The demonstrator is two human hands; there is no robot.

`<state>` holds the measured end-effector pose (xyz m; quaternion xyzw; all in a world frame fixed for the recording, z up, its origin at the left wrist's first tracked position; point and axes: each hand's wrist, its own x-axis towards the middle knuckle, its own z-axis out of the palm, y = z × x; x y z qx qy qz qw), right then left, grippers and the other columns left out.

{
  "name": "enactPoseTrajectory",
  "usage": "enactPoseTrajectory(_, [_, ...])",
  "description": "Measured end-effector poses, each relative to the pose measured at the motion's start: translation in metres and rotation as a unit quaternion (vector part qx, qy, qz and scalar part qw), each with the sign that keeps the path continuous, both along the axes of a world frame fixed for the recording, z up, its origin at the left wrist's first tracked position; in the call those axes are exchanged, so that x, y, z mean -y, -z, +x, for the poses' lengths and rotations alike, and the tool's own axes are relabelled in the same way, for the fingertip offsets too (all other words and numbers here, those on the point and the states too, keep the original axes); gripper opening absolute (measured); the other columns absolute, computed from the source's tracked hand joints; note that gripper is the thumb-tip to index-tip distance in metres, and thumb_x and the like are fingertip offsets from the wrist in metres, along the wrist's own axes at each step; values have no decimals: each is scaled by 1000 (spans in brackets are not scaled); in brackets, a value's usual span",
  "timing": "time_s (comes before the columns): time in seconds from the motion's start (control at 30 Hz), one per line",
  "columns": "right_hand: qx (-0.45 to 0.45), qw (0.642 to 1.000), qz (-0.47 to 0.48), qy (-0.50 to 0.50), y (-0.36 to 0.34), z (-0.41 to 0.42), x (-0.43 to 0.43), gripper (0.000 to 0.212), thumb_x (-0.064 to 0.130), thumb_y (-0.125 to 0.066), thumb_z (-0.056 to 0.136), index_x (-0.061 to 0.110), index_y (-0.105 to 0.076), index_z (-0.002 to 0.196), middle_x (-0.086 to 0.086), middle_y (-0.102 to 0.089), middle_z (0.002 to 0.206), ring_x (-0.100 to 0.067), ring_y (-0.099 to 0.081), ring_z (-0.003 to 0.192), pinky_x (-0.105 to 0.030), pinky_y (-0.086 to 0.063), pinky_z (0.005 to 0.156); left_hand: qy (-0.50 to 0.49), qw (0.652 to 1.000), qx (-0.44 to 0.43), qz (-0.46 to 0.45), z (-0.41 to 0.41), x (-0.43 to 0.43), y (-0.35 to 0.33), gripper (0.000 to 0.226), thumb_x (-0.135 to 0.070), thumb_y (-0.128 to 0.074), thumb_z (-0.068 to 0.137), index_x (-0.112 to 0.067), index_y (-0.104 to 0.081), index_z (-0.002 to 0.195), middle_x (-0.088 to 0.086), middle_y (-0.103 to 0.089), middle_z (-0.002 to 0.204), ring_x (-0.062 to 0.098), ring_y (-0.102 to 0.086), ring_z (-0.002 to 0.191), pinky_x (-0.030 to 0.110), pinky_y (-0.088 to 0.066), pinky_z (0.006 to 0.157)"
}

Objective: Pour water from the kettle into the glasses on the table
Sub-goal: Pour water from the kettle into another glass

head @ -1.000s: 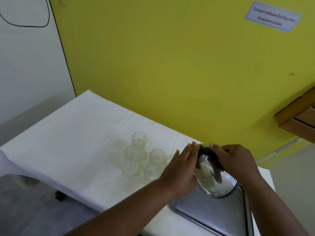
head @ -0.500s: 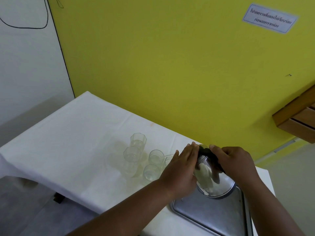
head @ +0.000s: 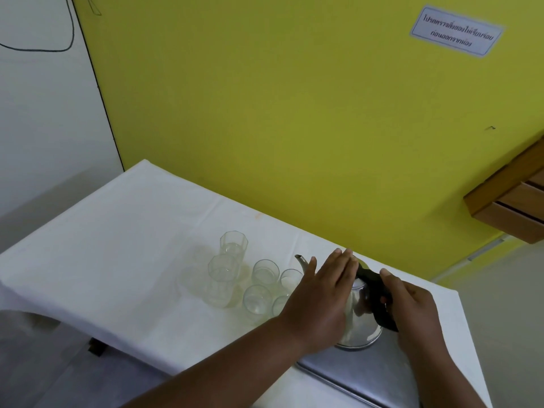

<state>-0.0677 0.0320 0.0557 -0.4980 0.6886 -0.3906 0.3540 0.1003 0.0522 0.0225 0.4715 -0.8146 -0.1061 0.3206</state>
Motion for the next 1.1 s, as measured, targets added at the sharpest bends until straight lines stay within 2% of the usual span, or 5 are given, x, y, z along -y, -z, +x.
enactPoseTrajectory(0.1, [-25, 1000, -12, -11, -7, -5, 2, 54, 44, -62, 89, -2, -72, 62, -28, -61, 55, -21, -44, 52, -33, -35, 60, 2, 1000, 0, 5, -4, 2, -2, 83, -3, -55, 74, 0, -17, 147, 17, -16, 158, 29, -9, 146, 55, -18, 113])
enactPoseTrajectory(0.27, [-153, 987, 0, -39, -21, -9, 12, 59, 45, -62, 90, 5, -57, 47, -5, -55, 37, -24, -46, 44, -32, -38, 58, 6, 998, -21, 62, -9, 3, 4, 85, -3, -54, 75, -1, -13, 149, 17, -15, 158, 28, -9, 146, 54, -14, 115])
enactPoseTrajectory(0.5, [-284, 956, 31, -67, -26, -8, 22, 65, 51, -60, 90, -5, -63, 56, -16, -58, 42, -27, -53, 46, -32, -41, 55, 12, 992, -51, 116, -14, 3, 14, 83, -2, -52, 78, -1, -11, 149, 17, -13, 158, 28, -7, 146, 47, -11, 116])
enactPoseTrajectory(0.97, [-366, 927, 29, -76, -38, -8, 23, 63, 56, -57, 88, 7, -49, 48, -24, -65, 60, -38, -64, 65, -40, -51, 63, 25, 987, -89, 129, -18, 2, 16, 83, -5, -48, 75, -1, -10, 149, 17, -15, 158, 28, -8, 146, 49, -18, 115])
enactPoseTrajectory(1.1, [-368, 926, 32, -76, -38, -11, 24, 67, 56, -57, 88, -2, -57, 56, -22, -65, 58, -37, -64, 64, -38, -50, 61, 30, 987, -92, 131, -19, 2, 14, 83, -5, -48, 77, -1, -9, 150, 16, -13, 158, 27, -7, 146, 49, -17, 116])
